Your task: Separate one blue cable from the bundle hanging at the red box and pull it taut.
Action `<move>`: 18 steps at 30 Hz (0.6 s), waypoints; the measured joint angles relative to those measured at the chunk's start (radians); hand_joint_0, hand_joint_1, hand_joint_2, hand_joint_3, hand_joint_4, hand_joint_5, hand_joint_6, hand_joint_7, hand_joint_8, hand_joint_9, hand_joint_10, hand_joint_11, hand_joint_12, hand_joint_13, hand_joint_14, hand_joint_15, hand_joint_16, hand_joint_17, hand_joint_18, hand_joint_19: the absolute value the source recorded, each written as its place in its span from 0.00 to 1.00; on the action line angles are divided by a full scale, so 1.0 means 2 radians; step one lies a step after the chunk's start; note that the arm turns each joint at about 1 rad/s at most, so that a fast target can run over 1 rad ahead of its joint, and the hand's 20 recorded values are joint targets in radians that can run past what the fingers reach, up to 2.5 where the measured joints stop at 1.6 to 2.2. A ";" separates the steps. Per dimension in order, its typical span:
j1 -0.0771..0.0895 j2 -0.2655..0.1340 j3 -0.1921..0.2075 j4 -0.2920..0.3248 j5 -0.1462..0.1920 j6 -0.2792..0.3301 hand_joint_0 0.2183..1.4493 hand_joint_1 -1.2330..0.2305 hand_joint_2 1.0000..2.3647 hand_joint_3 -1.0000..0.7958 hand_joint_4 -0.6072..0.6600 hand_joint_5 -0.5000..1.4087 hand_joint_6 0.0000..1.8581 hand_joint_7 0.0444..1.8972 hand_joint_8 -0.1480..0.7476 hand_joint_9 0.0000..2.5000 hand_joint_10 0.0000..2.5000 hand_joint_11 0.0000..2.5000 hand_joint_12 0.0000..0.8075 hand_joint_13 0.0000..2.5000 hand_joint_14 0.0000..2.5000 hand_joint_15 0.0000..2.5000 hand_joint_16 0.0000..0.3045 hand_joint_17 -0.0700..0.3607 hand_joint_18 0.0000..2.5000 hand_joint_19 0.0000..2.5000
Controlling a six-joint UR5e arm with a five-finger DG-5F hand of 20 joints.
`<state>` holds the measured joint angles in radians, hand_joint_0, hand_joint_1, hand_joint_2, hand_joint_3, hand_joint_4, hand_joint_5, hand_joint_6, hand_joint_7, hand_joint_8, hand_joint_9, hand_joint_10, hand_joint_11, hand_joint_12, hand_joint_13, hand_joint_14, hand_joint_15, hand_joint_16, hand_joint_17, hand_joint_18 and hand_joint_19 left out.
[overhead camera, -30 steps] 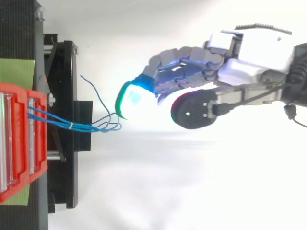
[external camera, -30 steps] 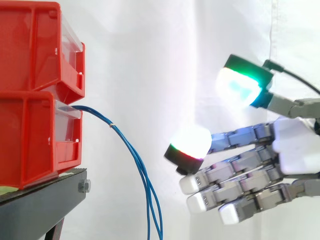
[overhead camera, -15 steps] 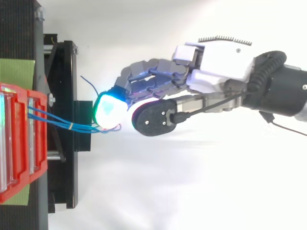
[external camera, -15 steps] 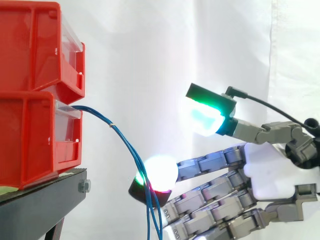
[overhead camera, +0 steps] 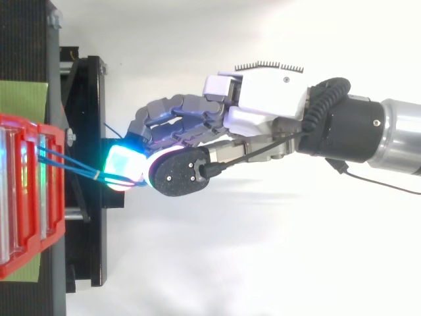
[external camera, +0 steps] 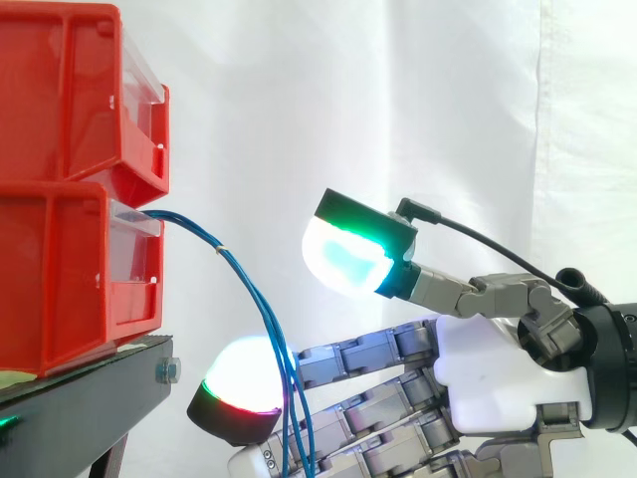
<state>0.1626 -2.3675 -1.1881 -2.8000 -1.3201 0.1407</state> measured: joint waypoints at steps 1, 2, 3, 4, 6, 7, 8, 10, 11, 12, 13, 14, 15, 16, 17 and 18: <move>0.000 0.000 0.000 0.000 -0.001 0.000 0.27 0.48 0.00 0.28 0.70 0.15 0.27 0.45 0.50 0.23 0.00 0.18 0.45 0.23 0.01 0.15 0.16 0.42 0.22 0.23; 0.001 0.000 0.001 0.000 -0.001 0.000 0.27 0.48 0.00 0.28 0.71 0.15 0.27 0.46 0.50 0.23 0.01 0.18 0.45 0.23 0.01 0.15 0.16 0.42 0.22 0.23; 0.001 0.000 0.001 0.001 -0.002 0.000 0.27 0.48 0.00 0.28 0.71 0.15 0.27 0.46 0.50 0.23 0.01 0.18 0.45 0.23 0.01 0.15 0.16 0.42 0.22 0.23; 0.001 0.000 0.001 0.001 -0.003 0.000 0.27 0.48 0.00 0.28 0.71 0.15 0.27 0.46 0.50 0.23 0.01 0.18 0.45 0.23 0.01 0.15 0.16 0.42 0.22 0.23; 0.002 0.000 0.001 0.003 -0.004 0.000 0.27 0.48 0.00 0.28 0.71 0.15 0.27 0.45 0.50 0.24 0.01 0.19 0.45 0.24 0.01 0.16 0.16 0.42 0.22 0.23; 0.002 0.000 0.001 0.003 -0.004 0.000 0.27 0.47 0.00 0.28 0.71 0.15 0.27 0.46 0.50 0.24 0.01 0.18 0.45 0.24 0.01 0.16 0.16 0.42 0.22 0.23; 0.002 0.000 0.001 0.004 -0.005 0.000 0.27 0.47 0.00 0.28 0.71 0.15 0.27 0.46 0.50 0.24 0.01 0.19 0.45 0.24 0.01 0.16 0.16 0.41 0.22 0.24; 0.003 0.000 0.003 0.005 -0.005 -0.001 0.28 0.47 0.00 0.28 0.71 0.15 0.27 0.46 0.50 0.24 0.01 0.19 0.45 0.25 0.01 0.16 0.16 0.41 0.23 0.24; 0.003 0.000 0.003 0.006 -0.006 -0.001 0.28 0.47 0.00 0.28 0.71 0.15 0.27 0.46 0.50 0.24 0.01 0.19 0.45 0.25 0.01 0.16 0.16 0.41 0.23 0.24; 0.003 0.000 0.004 0.006 -0.007 -0.002 0.28 0.47 0.00 0.28 0.71 0.15 0.27 0.46 0.50 0.25 0.01 0.19 0.45 0.25 0.01 0.16 0.16 0.41 0.23 0.24; 0.003 0.000 0.005 0.006 -0.007 -0.003 0.28 0.46 0.00 0.28 0.71 0.15 0.27 0.46 0.50 0.25 0.01 0.19 0.45 0.25 0.01 0.17 0.16 0.41 0.23 0.24; 0.004 0.000 0.005 0.007 -0.008 -0.004 0.28 0.46 0.00 0.28 0.72 0.15 0.27 0.46 0.50 0.25 0.01 0.20 0.44 0.26 0.01 0.17 0.15 0.41 0.23 0.24; 0.004 0.000 0.006 0.009 -0.009 -0.005 0.29 0.46 0.00 0.28 0.72 0.16 0.27 0.46 0.50 0.26 0.01 0.20 0.44 0.26 0.01 0.17 0.15 0.41 0.23 0.24; 0.004 0.000 0.007 0.011 -0.009 -0.006 0.29 0.46 0.00 0.28 0.72 0.16 0.27 0.46 0.50 0.26 0.01 0.20 0.44 0.26 0.01 0.17 0.15 0.41 0.23 0.24; 0.004 0.000 0.008 0.013 -0.010 -0.008 0.29 0.46 0.00 0.28 0.72 0.16 0.27 0.46 0.50 0.26 0.01 0.20 0.44 0.26 0.01 0.17 0.15 0.41 0.24 0.24; 0.005 0.000 0.009 0.015 -0.010 -0.010 0.29 0.46 0.00 0.28 0.72 0.16 0.27 0.46 0.50 0.26 0.01 0.20 0.44 0.27 0.01 0.17 0.15 0.41 0.24 0.24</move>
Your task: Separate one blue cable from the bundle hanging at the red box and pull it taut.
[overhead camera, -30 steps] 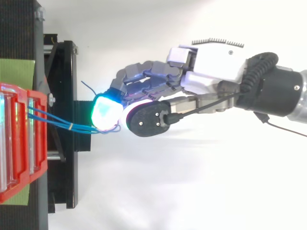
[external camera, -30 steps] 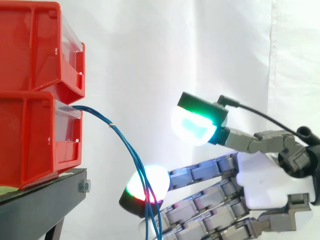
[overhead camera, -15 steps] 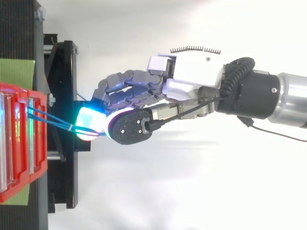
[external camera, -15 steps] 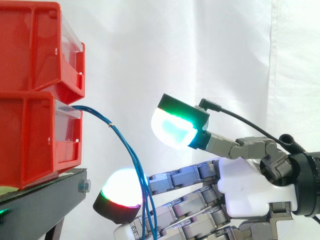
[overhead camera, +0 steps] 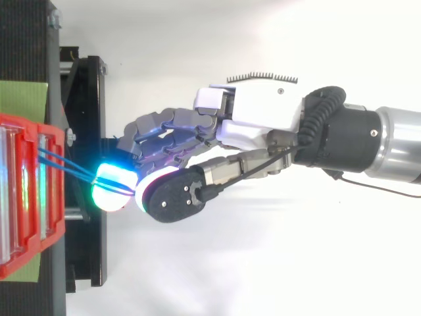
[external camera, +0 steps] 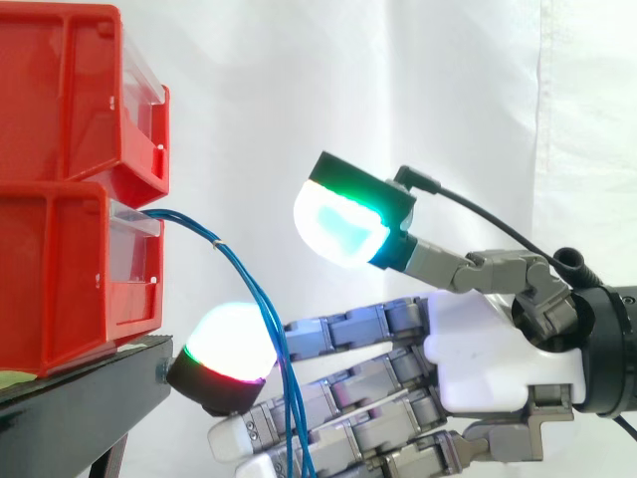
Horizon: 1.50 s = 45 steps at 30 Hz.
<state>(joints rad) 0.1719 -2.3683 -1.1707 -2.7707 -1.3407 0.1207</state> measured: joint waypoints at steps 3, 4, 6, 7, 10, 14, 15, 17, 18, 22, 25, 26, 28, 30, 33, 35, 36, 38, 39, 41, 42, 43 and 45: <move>0.000 0.000 0.004 0.003 -0.002 -0.006 0.29 0.45 0.00 0.28 0.73 0.16 0.27 0.46 0.50 0.26 0.01 0.20 0.44 0.27 0.01 0.17 0.15 0.40 0.24 0.24; 0.001 0.000 0.006 0.003 -0.003 -0.007 0.30 0.45 0.00 0.28 0.73 0.16 0.27 0.46 0.50 0.26 0.01 0.20 0.44 0.27 0.01 0.17 0.15 0.40 0.24 0.24; 0.001 0.000 0.008 0.004 -0.004 -0.011 0.30 0.45 0.00 0.28 0.73 0.16 0.27 0.47 0.50 0.27 0.01 0.21 0.44 0.27 0.01 0.17 0.15 0.40 0.24 0.24; 0.002 0.000 0.009 0.004 -0.004 -0.012 0.30 0.45 0.00 0.28 0.73 0.16 0.27 0.47 0.50 0.27 0.01 0.21 0.44 0.27 0.01 0.17 0.15 0.40 0.24 0.24; 0.003 0.000 0.010 0.004 -0.004 -0.014 0.30 0.46 0.00 0.28 0.73 0.16 0.27 0.48 0.50 0.28 0.01 0.21 0.44 0.28 0.01 0.18 0.15 0.40 0.24 0.24; 0.004 0.001 0.011 0.004 -0.004 -0.015 0.32 0.48 0.00 0.29 0.73 0.17 0.27 0.51 0.51 0.29 0.01 0.22 0.43 0.28 0.01 0.18 0.15 0.40 0.24 0.24; 0.004 0.001 0.011 0.004 -0.004 -0.015 0.32 0.49 0.00 0.30 0.72 0.17 0.27 0.53 0.52 0.30 0.01 0.22 0.43 0.29 0.01 0.18 0.15 0.40 0.25 0.24; 0.005 0.001 0.011 0.004 -0.004 -0.014 0.32 0.50 0.00 0.30 0.71 0.18 0.27 0.54 0.51 0.30 0.01 0.22 0.43 0.29 0.01 0.18 0.15 0.40 0.25 0.24; 0.005 0.001 0.011 0.004 -0.004 -0.014 0.32 0.51 0.00 0.31 0.71 0.18 0.27 0.55 0.51 0.30 0.01 0.23 0.44 0.29 0.01 0.18 0.15 0.40 0.25 0.24; 0.004 0.001 0.011 0.003 -0.005 -0.014 0.33 0.53 0.00 0.31 0.68 0.18 0.27 0.58 0.52 0.31 0.01 0.23 0.44 0.29 0.01 0.18 0.15 0.40 0.25 0.24; 0.003 0.001 0.011 0.002 -0.005 -0.014 0.32 0.56 0.00 0.31 0.67 0.19 0.27 0.60 0.52 0.32 0.01 0.23 0.45 0.30 0.01 0.19 0.15 0.40 0.25 0.24; 0.003 0.001 0.011 0.002 -0.004 -0.014 0.32 0.57 0.00 0.30 0.67 0.19 0.27 0.61 0.52 0.32 0.01 0.23 0.45 0.30 0.01 0.19 0.15 0.40 0.25 0.24; 0.003 0.001 0.011 0.002 -0.004 -0.014 0.32 0.58 0.00 0.29 0.66 0.19 0.27 0.62 0.53 0.32 0.01 0.23 0.45 0.30 0.01 0.19 0.15 0.40 0.26 0.24; 0.003 0.001 0.011 0.002 -0.004 -0.014 0.31 0.60 0.00 0.28 0.65 0.20 0.27 0.63 0.54 0.33 0.01 0.24 0.45 0.31 0.01 0.19 0.15 0.41 0.26 0.24; 0.003 0.001 0.011 0.001 -0.004 -0.014 0.31 0.60 0.00 0.28 0.64 0.20 0.27 0.65 0.54 0.33 0.01 0.23 0.46 0.31 0.01 0.19 0.15 0.40 0.26 0.24; 0.002 0.001 0.012 0.000 -0.004 -0.014 0.31 0.59 0.00 0.28 0.63 0.20 0.27 0.67 0.54 0.34 0.01 0.24 0.45 0.31 0.01 0.19 0.15 0.40 0.27 0.24; 0.002 0.001 0.013 -0.001 -0.004 -0.014 0.31 0.58 0.00 0.29 0.63 0.20 0.27 0.68 0.54 0.34 0.01 0.24 0.45 0.32 0.01 0.19 0.15 0.40 0.27 0.24; 0.001 0.001 0.016 -0.005 -0.004 -0.015 0.33 0.57 0.00 0.30 0.63 0.20 0.28 0.69 0.54 0.34 0.01 0.24 0.45 0.32 0.01 0.19 0.15 0.40 0.27 0.24; 0.001 0.001 0.018 -0.008 -0.004 -0.015 0.33 0.55 0.01 0.32 0.62 0.20 0.29 0.68 0.54 0.35 0.01 0.24 0.45 0.32 0.01 0.19 0.15 0.40 0.27 0.24; 0.000 0.001 0.022 -0.016 -0.004 -0.015 0.34 0.53 0.01 0.34 0.62 0.20 0.31 0.65 0.54 0.35 0.01 0.24 0.44 0.33 0.01 0.19 0.15 0.40 0.27 0.23; 0.000 0.001 0.023 -0.020 -0.004 -0.015 0.34 0.52 0.01 0.35 0.63 0.20 0.33 0.64 0.54 0.35 0.01 0.25 0.44 0.33 0.01 0.19 0.15 0.39 0.28 0.23; 0.000 0.001 0.025 -0.024 -0.004 -0.014 0.35 0.52 0.01 0.36 0.63 0.19 0.34 0.62 0.54 0.36 0.01 0.25 0.44 0.33 0.01 0.19 0.15 0.39 0.28 0.23; 0.000 0.001 0.028 -0.034 -0.004 -0.014 0.34 0.51 0.01 0.38 0.63 0.19 0.34 0.62 0.54 0.35 0.01 0.25 0.44 0.33 0.01 0.19 0.15 0.39 0.28 0.23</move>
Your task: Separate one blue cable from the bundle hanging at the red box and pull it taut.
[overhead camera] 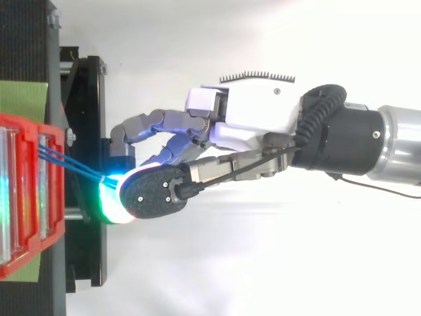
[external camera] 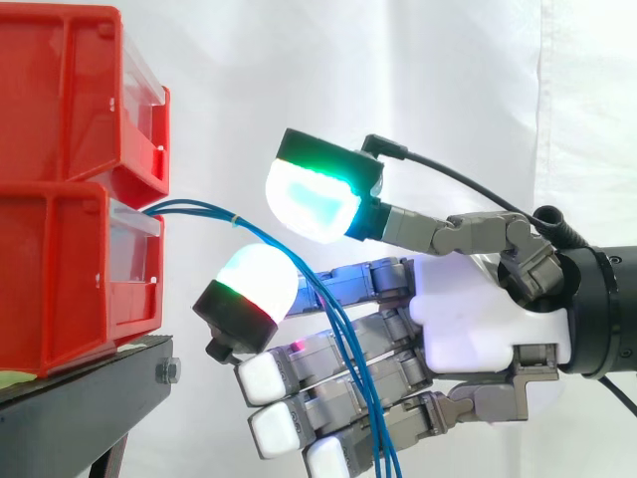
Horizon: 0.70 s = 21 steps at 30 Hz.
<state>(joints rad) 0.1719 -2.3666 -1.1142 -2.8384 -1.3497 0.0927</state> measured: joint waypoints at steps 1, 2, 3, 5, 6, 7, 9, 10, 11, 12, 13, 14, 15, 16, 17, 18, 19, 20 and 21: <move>0.000 0.000 0.001 -0.004 0.000 0.000 0.34 0.51 0.01 0.38 0.63 0.19 0.35 0.62 0.54 0.35 0.01 0.25 0.44 0.33 0.01 0.19 0.15 0.39 0.28 0.23; 0.000 0.000 0.003 -0.008 0.000 0.000 0.34 0.50 0.01 0.39 0.63 0.19 0.36 0.61 0.54 0.35 0.01 0.26 0.44 0.33 0.01 0.19 0.15 0.39 0.28 0.23; 0.000 0.000 0.005 -0.011 0.000 0.000 0.34 0.49 0.01 0.40 0.63 0.19 0.36 0.60 0.54 0.35 0.01 0.26 0.45 0.33 0.01 0.19 0.15 0.39 0.27 0.23; -0.001 0.000 0.007 -0.017 0.000 0.000 0.34 0.48 0.02 0.42 0.64 0.18 0.37 0.59 0.54 0.35 0.01 0.26 0.45 0.32 0.01 0.19 0.14 0.39 0.27 0.23; -0.001 0.000 0.008 -0.020 -0.001 0.001 0.33 0.45 0.02 0.43 0.64 0.17 0.39 0.56 0.54 0.34 0.01 0.27 0.45 0.32 0.01 0.19 0.14 0.39 0.27 0.23; -0.001 0.000 0.009 -0.022 -0.001 0.001 0.33 0.44 0.02 0.43 0.64 0.17 0.39 0.56 0.54 0.34 0.01 0.27 0.45 0.32 0.01 0.19 0.15 0.39 0.27 0.23; -0.001 0.000 0.011 -0.025 -0.001 0.001 0.33 0.43 0.02 0.44 0.63 0.17 0.40 0.56 0.53 0.34 0.01 0.28 0.45 0.32 0.01 0.19 0.15 0.39 0.27 0.23; -0.002 0.000 0.012 -0.026 -0.001 0.001 0.33 0.43 0.02 0.44 0.63 0.17 0.40 0.55 0.53 0.34 0.01 0.28 0.45 0.32 0.01 0.19 0.15 0.39 0.27 0.23; -0.002 0.000 0.013 -0.028 -0.001 0.001 0.33 0.41 0.02 0.44 0.63 0.16 0.41 0.54 0.53 0.34 0.01 0.29 0.45 0.32 0.01 0.19 0.15 0.39 0.27 0.23; -0.003 0.000 0.015 -0.029 -0.001 0.001 0.33 0.37 0.02 0.44 0.61 0.16 0.42 0.55 0.53 0.33 0.01 0.30 0.45 0.32 0.01 0.19 0.15 0.39 0.27 0.23; -0.003 0.000 0.016 -0.031 -0.001 0.001 0.34 0.35 0.02 0.44 0.61 0.15 0.43 0.55 0.53 0.33 0.01 0.31 0.45 0.32 0.01 0.19 0.15 0.39 0.27 0.23; -0.004 0.000 0.018 -0.033 -0.001 0.001 0.34 0.35 0.02 0.44 0.61 0.15 0.44 0.54 0.53 0.34 0.01 0.31 0.45 0.32 0.01 0.19 0.15 0.39 0.27 0.23; -0.004 0.000 0.020 -0.035 -0.001 0.001 0.34 0.35 0.02 0.44 0.62 0.15 0.44 0.53 0.53 0.34 0.01 0.33 0.45 0.32 0.01 0.19 0.15 0.39 0.27 0.23; -0.005 0.000 0.021 -0.037 -0.001 0.001 0.35 0.35 0.02 0.43 0.61 0.15 0.45 0.53 0.53 0.34 0.01 0.33 0.45 0.32 0.01 0.19 0.15 0.39 0.27 0.22; -0.005 0.000 0.022 -0.040 -0.001 0.001 0.35 0.35 0.02 0.43 0.61 0.15 0.45 0.52 0.53 0.34 0.01 0.33 0.45 0.32 0.01 0.19 0.15 0.39 0.27 0.23; -0.005 0.000 0.023 -0.042 -0.001 0.001 0.36 0.34 0.01 0.42 0.61 0.15 0.45 0.52 0.53 0.34 0.01 0.34 0.44 0.32 0.01 0.19 0.14 0.39 0.27 0.23; -0.006 0.000 0.024 -0.044 -0.002 0.001 0.36 0.34 0.01 0.41 0.60 0.15 0.45 0.50 0.52 0.34 0.01 0.33 0.44 0.32 0.01 0.19 0.15 0.39 0.27 0.23; -0.006 0.001 0.025 -0.046 -0.002 0.001 0.36 0.34 0.01 0.41 0.60 0.15 0.45 0.50 0.52 0.34 0.01 0.34 0.44 0.32 0.01 0.20 0.14 0.39 0.27 0.23; -0.006 0.001 0.026 -0.048 -0.002 0.001 0.37 0.33 0.01 0.39 0.60 0.15 0.45 0.49 0.52 0.34 0.01 0.34 0.43 0.31 0.01 0.19 0.14 0.39 0.27 0.22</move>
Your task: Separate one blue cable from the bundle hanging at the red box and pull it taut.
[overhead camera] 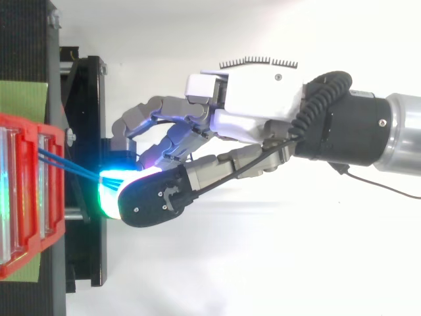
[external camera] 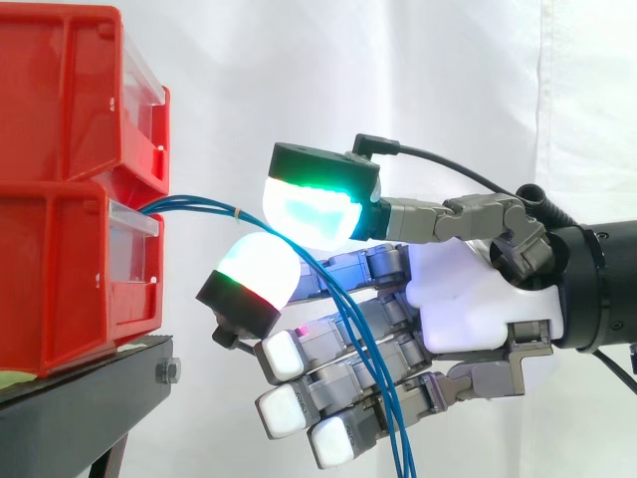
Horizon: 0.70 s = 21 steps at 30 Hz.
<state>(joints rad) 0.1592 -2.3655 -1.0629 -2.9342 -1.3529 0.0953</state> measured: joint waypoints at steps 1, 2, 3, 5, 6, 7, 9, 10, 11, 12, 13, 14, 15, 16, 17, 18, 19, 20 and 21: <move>0.000 0.000 0.001 -0.002 0.000 0.000 0.38 0.32 0.01 0.38 0.60 0.14 0.46 0.50 0.52 0.33 0.01 0.35 0.43 0.31 0.01 0.19 0.14 0.39 0.27 0.22; -0.001 0.000 0.001 -0.005 0.000 0.000 0.38 0.31 0.01 0.37 0.59 0.14 0.46 0.50 0.52 0.34 0.01 0.35 0.43 0.31 0.01 0.19 0.14 0.39 0.27 0.22; -0.001 0.000 0.002 -0.007 0.000 0.000 0.39 0.30 0.01 0.34 0.60 0.14 0.46 0.51 0.51 0.34 0.01 0.35 0.43 0.31 0.01 0.19 0.14 0.39 0.27 0.22; -0.001 0.000 0.002 -0.010 0.000 0.000 0.40 0.30 0.01 0.33 0.60 0.14 0.47 0.50 0.52 0.34 0.01 0.36 0.43 0.31 0.01 0.19 0.14 0.39 0.27 0.22; -0.001 0.000 0.003 -0.011 0.000 0.000 0.41 0.30 0.00 0.31 0.60 0.14 0.47 0.50 0.51 0.34 0.01 0.37 0.43 0.31 0.01 0.19 0.14 0.39 0.27 0.22; -0.002 0.000 0.003 -0.012 0.000 0.000 0.41 0.30 0.00 0.31 0.60 0.14 0.47 0.50 0.51 0.34 0.01 0.36 0.43 0.31 0.01 0.20 0.14 0.39 0.27 0.22; -0.002 0.000 0.003 -0.013 0.000 0.000 0.42 0.29 0.00 0.28 0.60 0.14 0.48 0.52 0.51 0.35 0.01 0.37 0.42 0.32 0.01 0.19 0.14 0.38 0.27 0.21; -0.002 0.000 0.003 -0.013 0.000 0.000 0.42 0.29 0.00 0.28 0.60 0.14 0.48 0.53 0.51 0.35 0.01 0.37 0.42 0.32 0.01 0.19 0.14 0.38 0.27 0.21; -0.002 0.000 0.003 -0.013 0.000 0.000 0.42 0.28 0.00 0.28 0.60 0.14 0.48 0.54 0.51 0.36 0.01 0.37 0.42 0.32 0.01 0.19 0.14 0.38 0.28 0.21; -0.002 0.000 0.003 -0.013 0.000 0.000 0.42 0.28 0.00 0.28 0.60 0.15 0.49 0.54 0.51 0.36 0.01 0.38 0.42 0.33 0.01 0.20 0.14 0.38 0.28 0.21; -0.002 0.000 0.003 -0.013 0.000 0.000 0.42 0.28 0.00 0.28 0.60 0.15 0.49 0.54 0.51 0.36 0.01 0.37 0.41 0.33 0.01 0.20 0.14 0.38 0.28 0.22; -0.002 0.000 0.003 -0.013 0.000 0.000 0.40 0.28 0.00 0.28 0.61 0.15 0.49 0.54 0.51 0.38 0.01 0.38 0.41 0.34 0.01 0.20 0.13 0.38 0.28 0.22; -0.002 0.000 0.003 -0.013 0.000 0.000 0.38 0.28 0.00 0.28 0.61 0.15 0.49 0.54 0.52 0.38 0.01 0.38 0.42 0.34 0.01 0.20 0.13 0.37 0.29 0.22; -0.002 0.000 0.003 -0.013 0.000 0.000 0.35 0.28 0.00 0.28 0.61 0.15 0.49 0.55 0.52 0.39 0.01 0.38 0.42 0.34 0.01 0.20 0.13 0.37 0.29 0.22; -0.002 0.000 0.003 -0.013 0.000 0.000 0.33 0.29 0.00 0.28 0.61 0.16 0.49 0.55 0.52 0.39 0.01 0.38 0.42 0.34 0.01 0.21 0.13 0.37 0.29 0.23; -0.002 0.000 0.003 -0.013 0.000 0.000 0.28 0.32 0.00 0.28 0.62 0.16 0.48 0.55 0.53 0.40 0.01 0.39 0.42 0.35 0.01 0.21 0.14 0.38 0.29 0.23; -0.002 0.000 0.003 -0.013 0.000 0.000 0.24 0.36 0.00 0.28 0.62 0.16 0.48 0.53 0.55 0.41 0.01 0.38 0.45 0.36 0.01 0.21 0.14 0.39 0.30 0.23; -0.002 0.000 0.003 -0.013 0.000 0.000 0.24 0.37 0.00 0.28 0.63 0.16 0.48 0.54 0.55 0.41 0.01 0.37 0.45 0.36 0.01 0.21 0.15 0.40 0.31 0.23; -0.002 0.000 0.003 -0.013 0.000 0.000 0.23 0.44 0.00 0.28 0.63 0.16 0.48 0.52 0.56 0.42 0.01 0.37 0.46 0.37 0.01 0.21 0.15 0.40 0.32 0.24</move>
<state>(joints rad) 0.1545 -2.3654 -1.0570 -2.9606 -1.3529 0.0951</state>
